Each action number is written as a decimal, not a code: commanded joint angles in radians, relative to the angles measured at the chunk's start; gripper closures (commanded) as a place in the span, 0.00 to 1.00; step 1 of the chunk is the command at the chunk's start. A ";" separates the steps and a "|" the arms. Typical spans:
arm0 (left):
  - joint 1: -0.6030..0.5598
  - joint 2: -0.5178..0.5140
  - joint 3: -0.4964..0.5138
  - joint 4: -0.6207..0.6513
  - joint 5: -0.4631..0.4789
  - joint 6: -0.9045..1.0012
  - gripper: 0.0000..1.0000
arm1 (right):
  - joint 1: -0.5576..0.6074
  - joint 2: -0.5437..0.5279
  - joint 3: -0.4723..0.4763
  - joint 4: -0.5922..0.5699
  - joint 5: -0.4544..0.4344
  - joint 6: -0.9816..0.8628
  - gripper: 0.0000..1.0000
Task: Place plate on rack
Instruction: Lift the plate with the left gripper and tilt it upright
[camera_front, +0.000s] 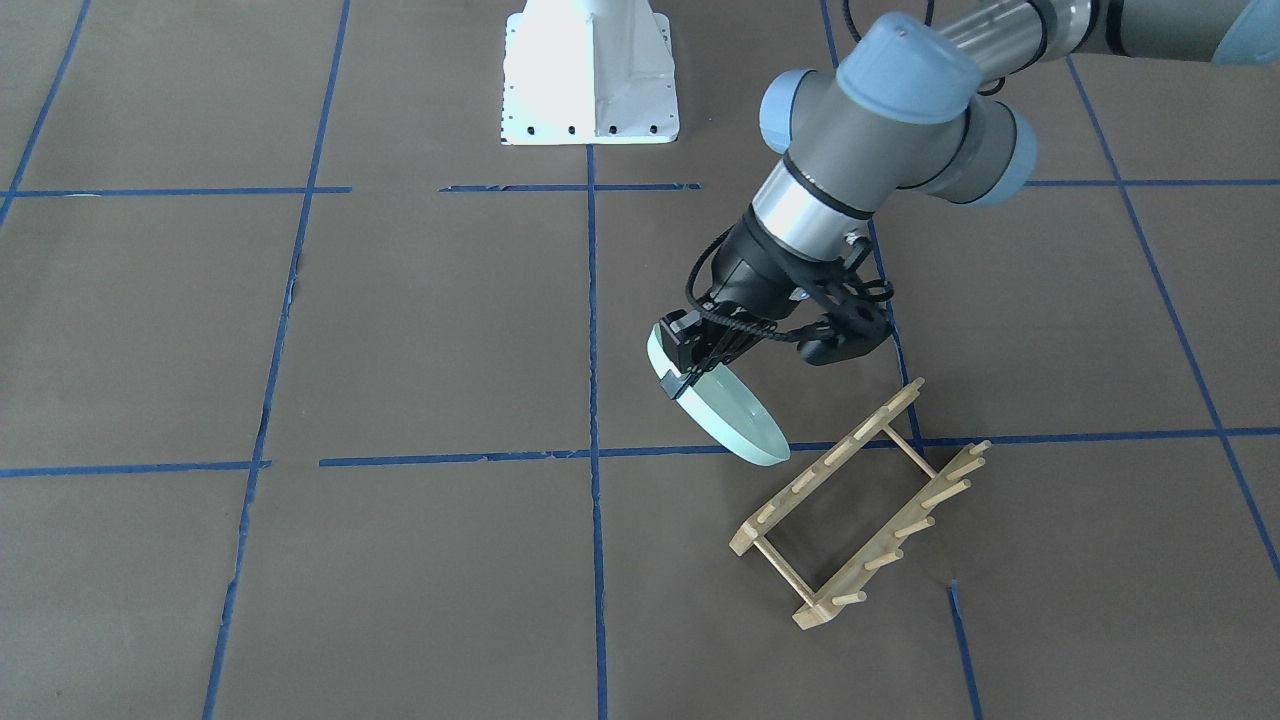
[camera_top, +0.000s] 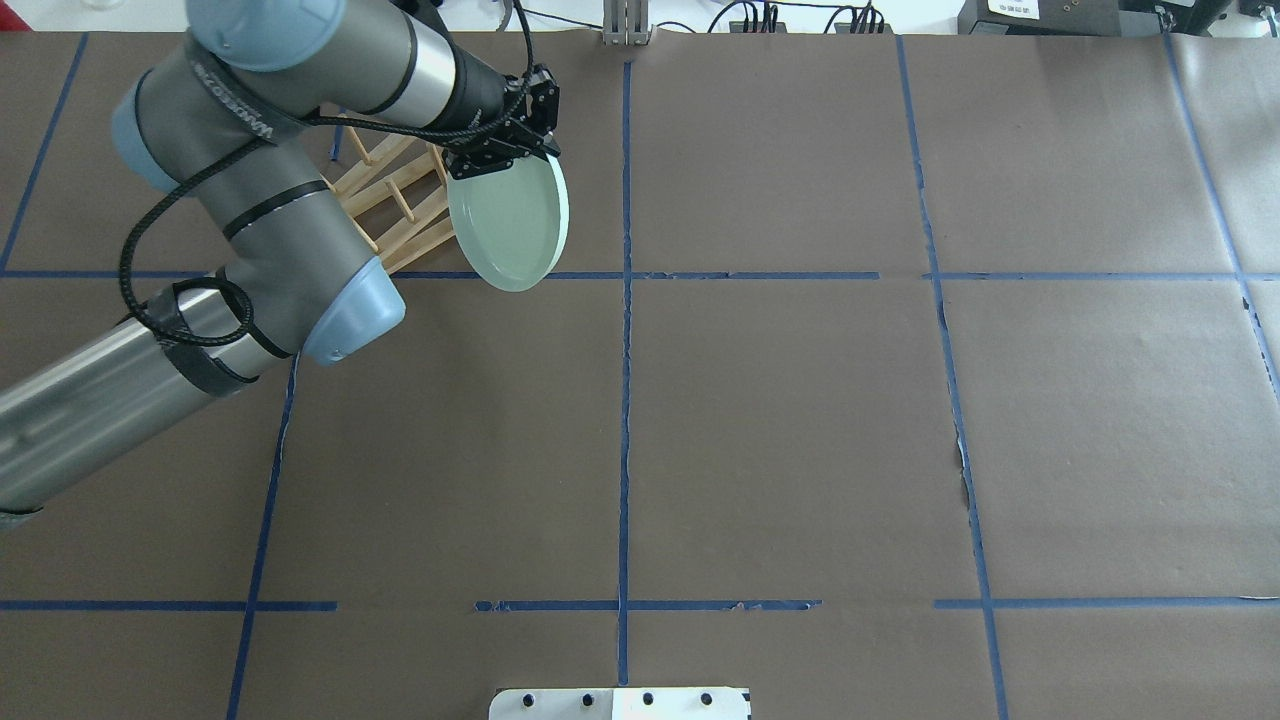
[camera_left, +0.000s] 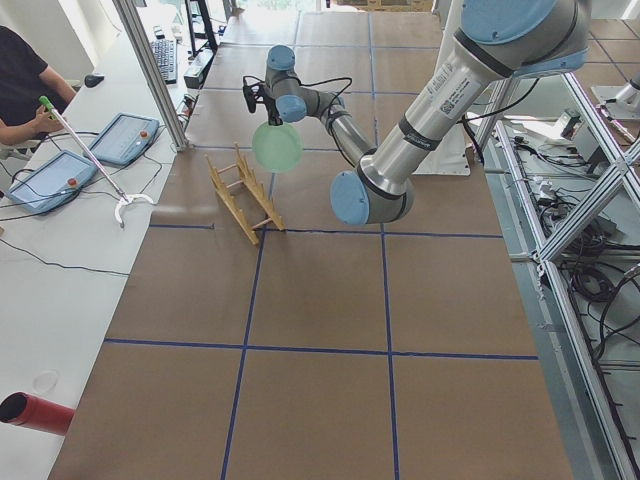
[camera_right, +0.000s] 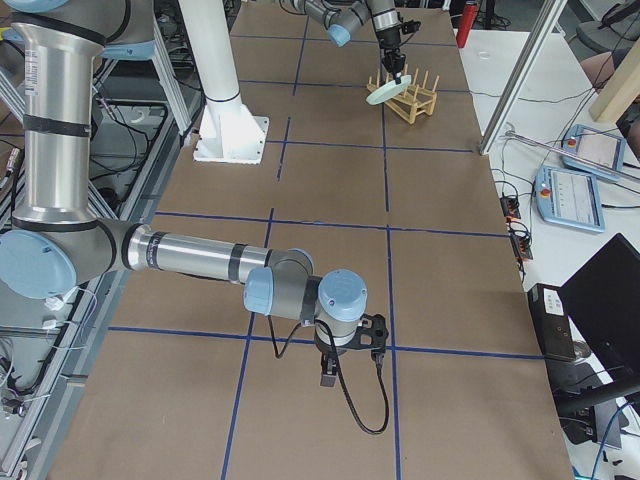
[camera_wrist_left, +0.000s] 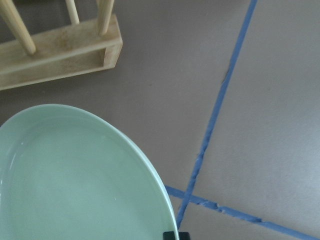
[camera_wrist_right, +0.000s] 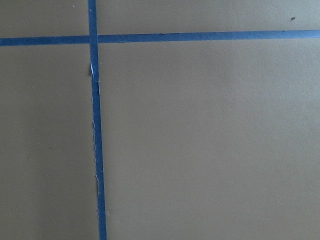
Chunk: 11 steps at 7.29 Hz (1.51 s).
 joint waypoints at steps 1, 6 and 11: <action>-0.103 0.089 -0.015 -0.389 0.017 -0.171 1.00 | 0.000 0.001 0.000 0.000 0.000 0.000 0.00; -0.172 0.091 0.166 -0.710 0.195 -0.162 1.00 | 0.000 0.000 0.000 0.000 0.000 0.000 0.00; -0.194 0.088 0.246 -0.715 0.099 -0.058 1.00 | 0.000 0.000 0.000 0.000 0.000 0.000 0.00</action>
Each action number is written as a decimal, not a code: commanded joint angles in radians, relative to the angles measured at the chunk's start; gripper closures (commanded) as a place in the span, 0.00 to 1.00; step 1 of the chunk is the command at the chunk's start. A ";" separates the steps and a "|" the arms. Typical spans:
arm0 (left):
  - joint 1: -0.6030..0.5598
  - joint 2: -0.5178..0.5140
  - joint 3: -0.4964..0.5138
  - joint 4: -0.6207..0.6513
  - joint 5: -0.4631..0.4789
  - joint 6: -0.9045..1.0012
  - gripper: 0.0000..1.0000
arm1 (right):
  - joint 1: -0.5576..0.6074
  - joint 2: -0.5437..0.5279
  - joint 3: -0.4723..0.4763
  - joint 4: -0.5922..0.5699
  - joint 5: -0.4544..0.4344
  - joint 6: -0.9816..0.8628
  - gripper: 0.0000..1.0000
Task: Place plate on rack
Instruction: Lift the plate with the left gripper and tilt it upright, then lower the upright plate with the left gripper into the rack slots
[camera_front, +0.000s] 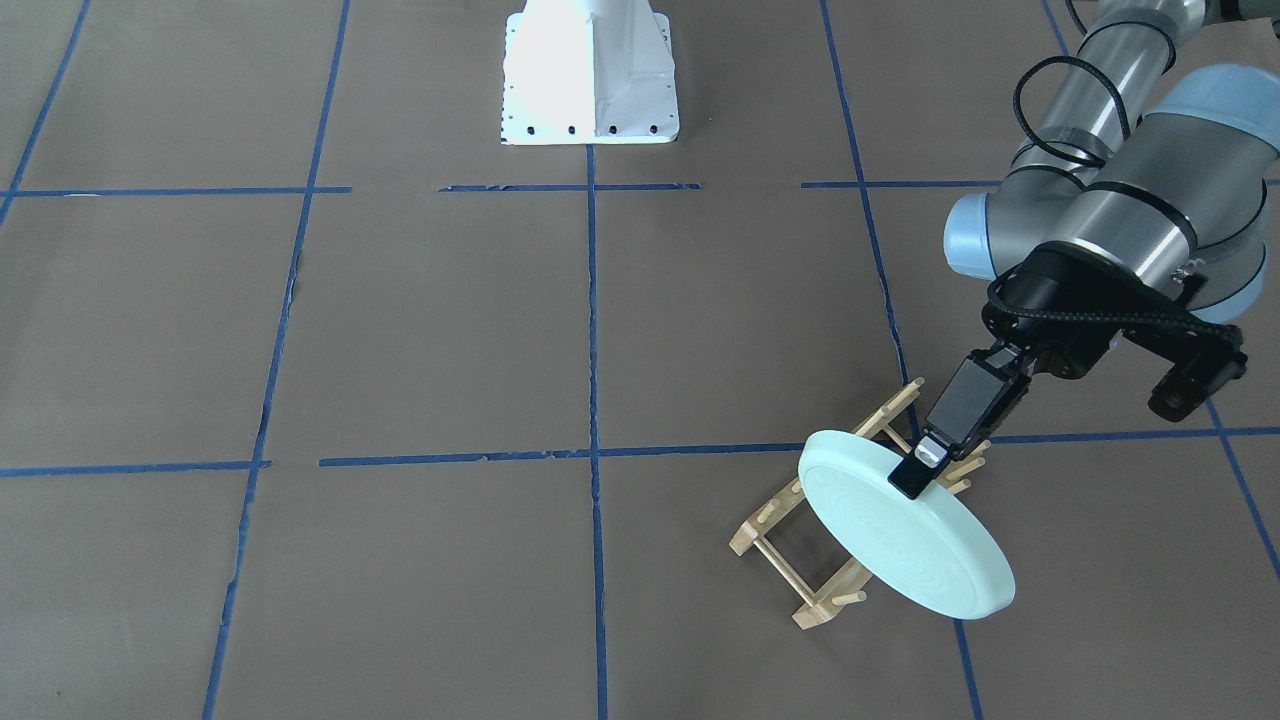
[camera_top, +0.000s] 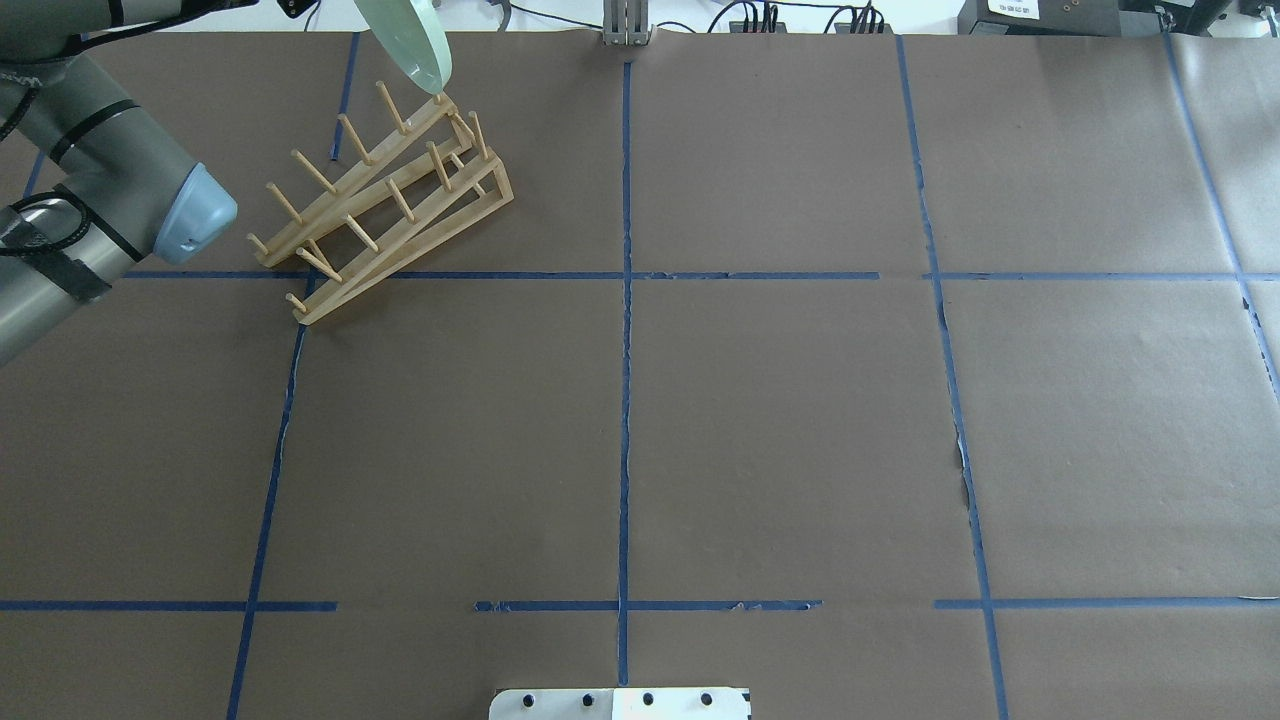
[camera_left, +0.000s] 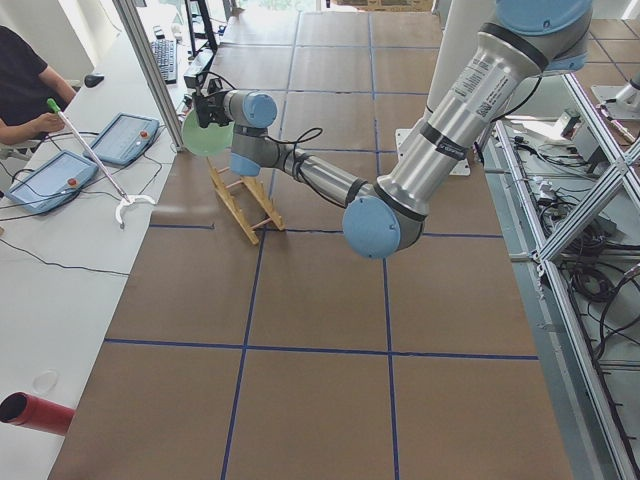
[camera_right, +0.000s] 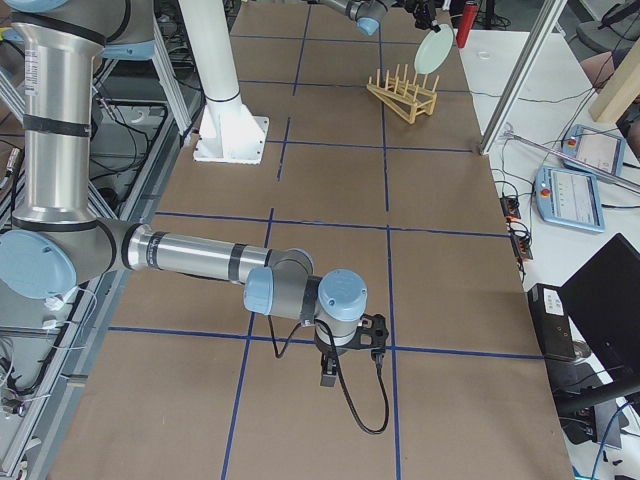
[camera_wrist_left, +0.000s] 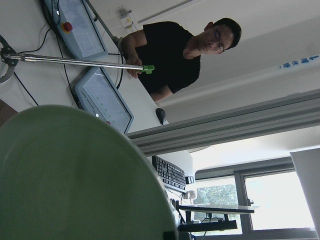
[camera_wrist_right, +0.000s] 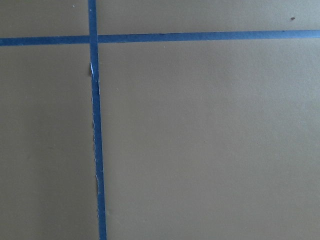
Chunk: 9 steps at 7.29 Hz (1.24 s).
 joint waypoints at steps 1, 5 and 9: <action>0.005 0.001 0.013 -0.001 -0.017 0.020 1.00 | 0.000 0.000 0.000 0.000 0.000 0.000 0.00; 0.040 0.001 0.030 -0.001 -0.017 0.026 1.00 | 0.000 0.000 0.000 0.000 0.000 0.000 0.00; 0.065 0.001 0.061 -0.003 -0.017 0.044 1.00 | 0.000 0.000 0.000 0.000 0.000 0.000 0.00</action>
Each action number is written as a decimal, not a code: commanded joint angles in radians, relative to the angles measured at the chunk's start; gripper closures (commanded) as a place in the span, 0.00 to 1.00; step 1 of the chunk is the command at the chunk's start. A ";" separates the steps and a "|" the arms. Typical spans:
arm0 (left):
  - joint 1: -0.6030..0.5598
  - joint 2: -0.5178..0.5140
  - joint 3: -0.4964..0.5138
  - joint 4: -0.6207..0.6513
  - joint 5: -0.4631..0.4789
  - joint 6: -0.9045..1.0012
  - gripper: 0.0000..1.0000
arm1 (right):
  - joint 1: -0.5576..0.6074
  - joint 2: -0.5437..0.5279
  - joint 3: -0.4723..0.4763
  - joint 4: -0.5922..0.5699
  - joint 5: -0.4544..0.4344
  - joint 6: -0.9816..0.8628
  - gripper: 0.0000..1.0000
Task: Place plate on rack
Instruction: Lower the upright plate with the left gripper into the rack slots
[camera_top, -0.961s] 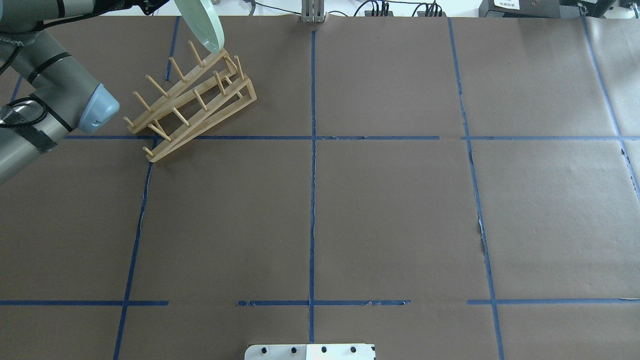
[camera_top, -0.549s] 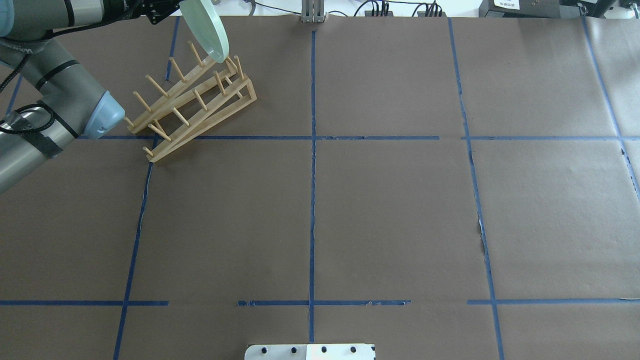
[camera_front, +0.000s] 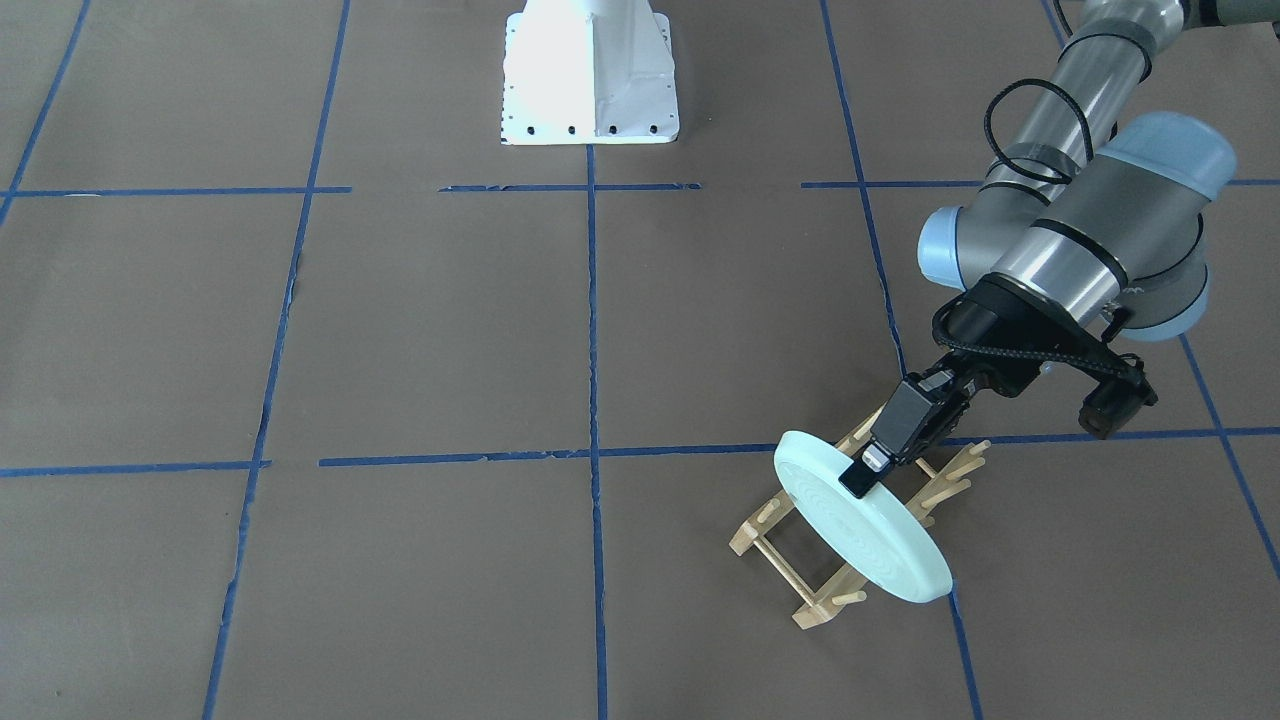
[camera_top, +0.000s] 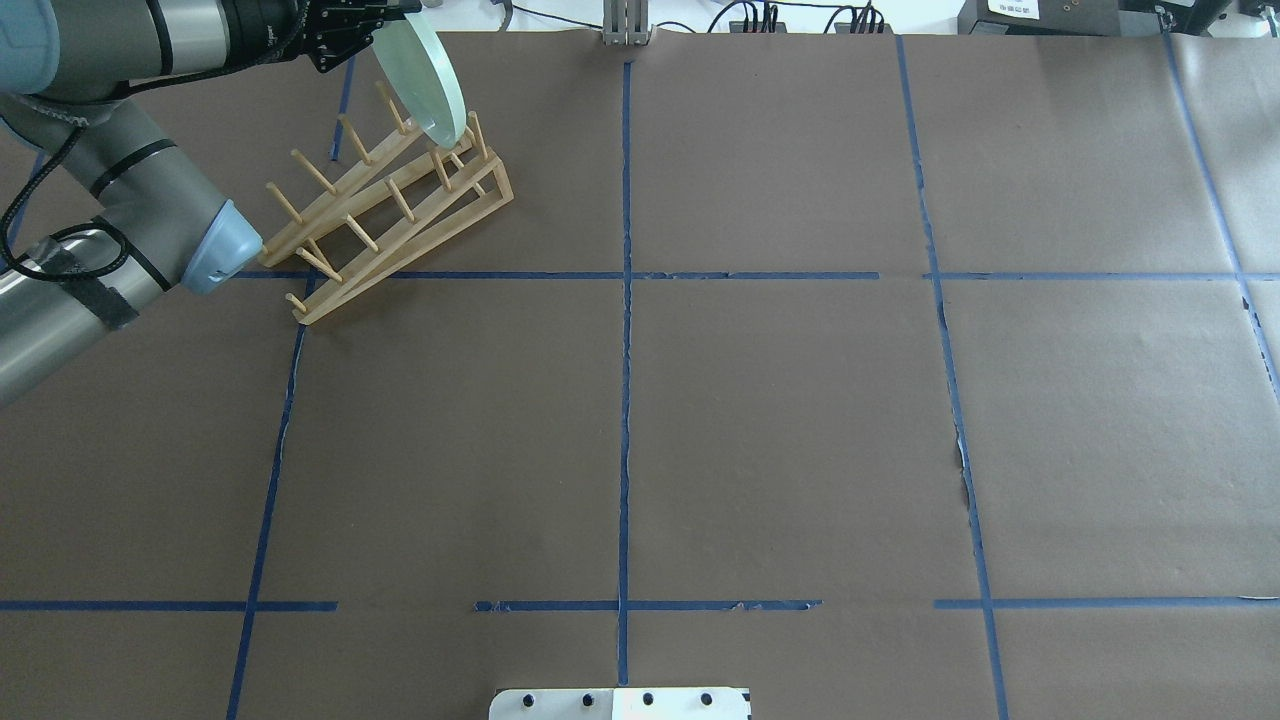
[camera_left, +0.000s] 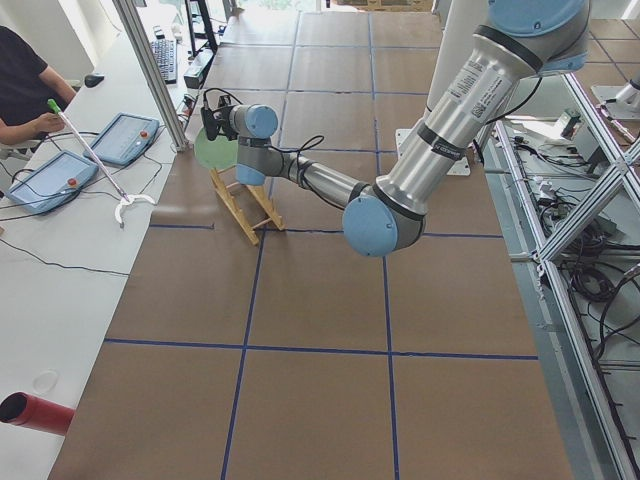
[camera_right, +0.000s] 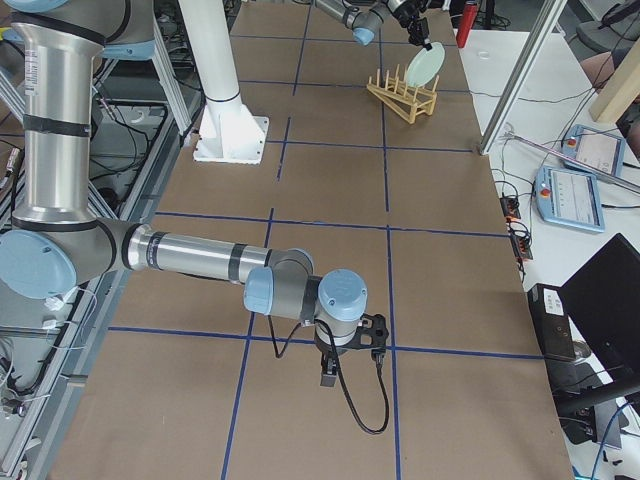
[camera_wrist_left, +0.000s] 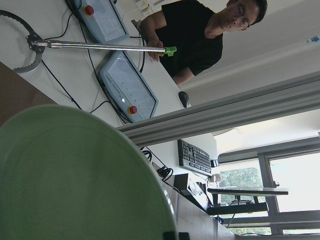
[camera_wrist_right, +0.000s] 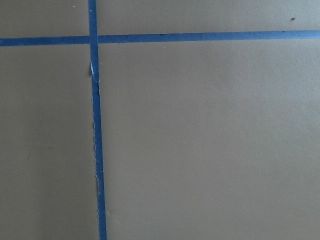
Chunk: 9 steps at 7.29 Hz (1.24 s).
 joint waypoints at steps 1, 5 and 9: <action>0.008 0.001 0.015 -0.001 0.002 0.024 1.00 | 0.000 -0.001 0.000 0.000 0.000 0.000 0.00; 0.031 0.000 0.049 -0.001 0.005 0.039 1.00 | 0.000 -0.001 0.000 0.000 0.000 0.000 0.00; 0.037 -0.003 0.055 -0.001 0.008 0.041 0.56 | 0.000 -0.001 0.000 0.000 0.000 0.000 0.00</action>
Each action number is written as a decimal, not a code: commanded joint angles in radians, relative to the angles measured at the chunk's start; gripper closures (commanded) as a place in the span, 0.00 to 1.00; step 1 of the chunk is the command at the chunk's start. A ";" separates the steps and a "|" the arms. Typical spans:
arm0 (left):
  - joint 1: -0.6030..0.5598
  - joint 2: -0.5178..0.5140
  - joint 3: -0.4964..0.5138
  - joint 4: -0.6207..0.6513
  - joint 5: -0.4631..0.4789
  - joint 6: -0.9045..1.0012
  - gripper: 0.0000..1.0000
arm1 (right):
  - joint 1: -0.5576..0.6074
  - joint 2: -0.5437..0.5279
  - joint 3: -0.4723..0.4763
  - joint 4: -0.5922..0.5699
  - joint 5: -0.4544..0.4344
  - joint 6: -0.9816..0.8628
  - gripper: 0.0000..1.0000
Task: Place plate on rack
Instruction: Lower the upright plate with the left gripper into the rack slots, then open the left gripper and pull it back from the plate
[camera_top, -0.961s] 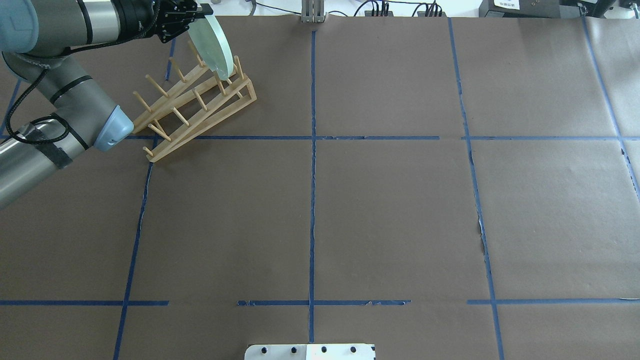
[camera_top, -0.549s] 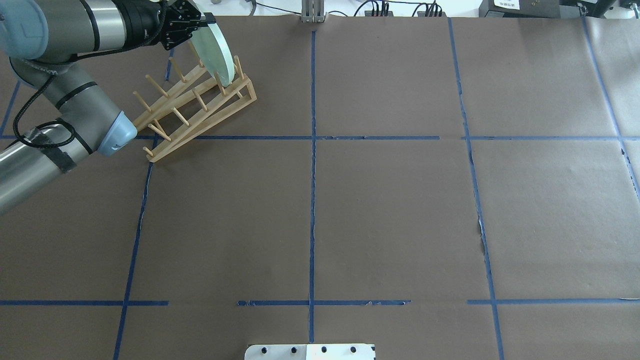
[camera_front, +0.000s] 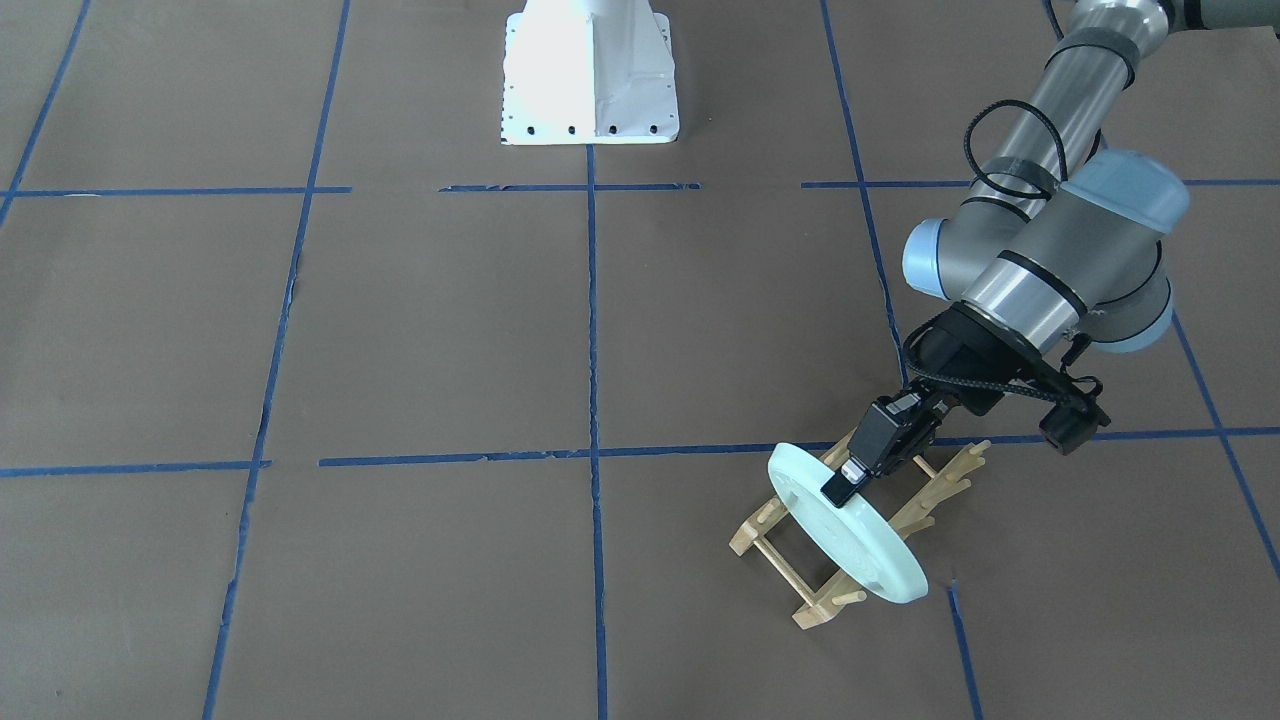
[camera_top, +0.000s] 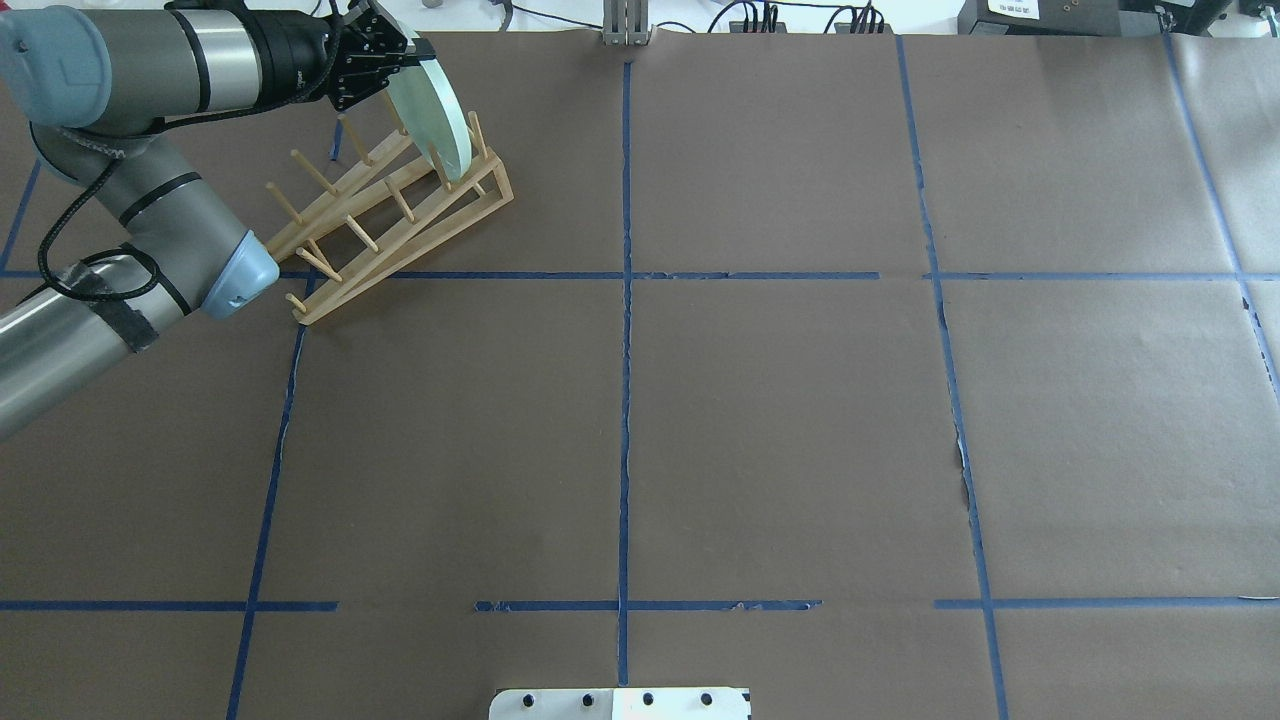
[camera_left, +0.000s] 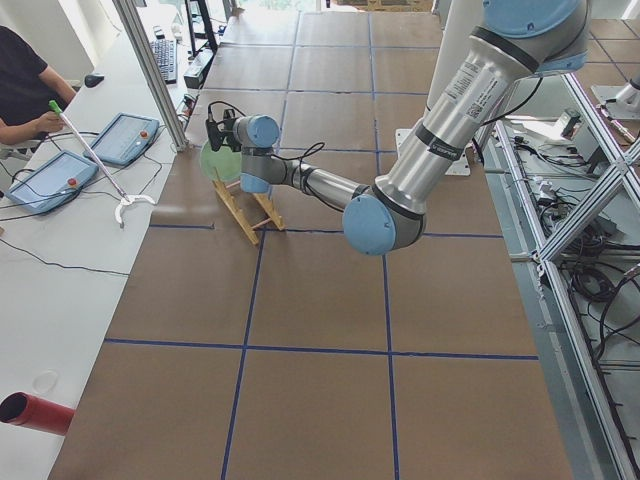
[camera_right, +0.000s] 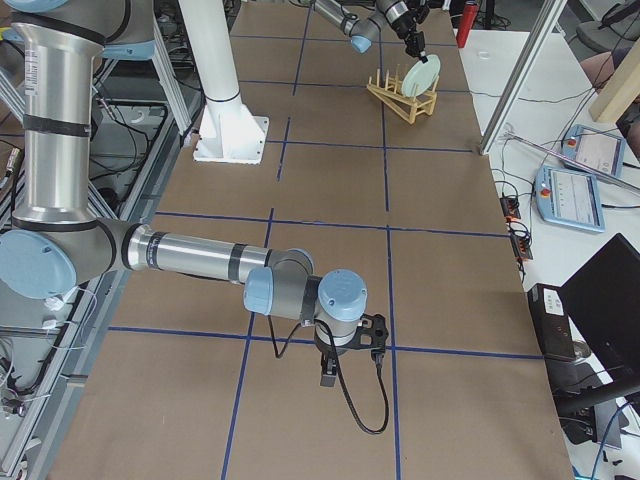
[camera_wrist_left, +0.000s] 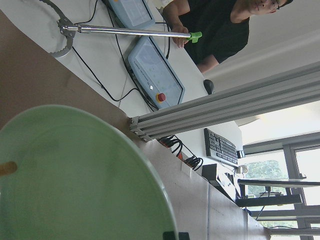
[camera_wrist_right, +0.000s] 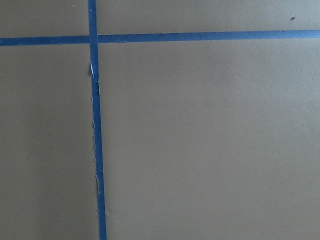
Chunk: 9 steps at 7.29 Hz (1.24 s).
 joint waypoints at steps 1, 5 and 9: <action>0.002 -0.003 0.002 0.000 0.002 0.000 0.15 | 0.000 0.000 0.000 0.000 0.000 0.000 0.00; -0.017 0.038 -0.040 0.038 -0.008 0.046 0.00 | 0.000 0.000 0.000 0.000 0.000 0.000 0.00; -0.161 0.312 -0.168 0.261 -0.273 0.472 0.00 | 0.000 0.000 0.000 0.000 0.000 0.000 0.00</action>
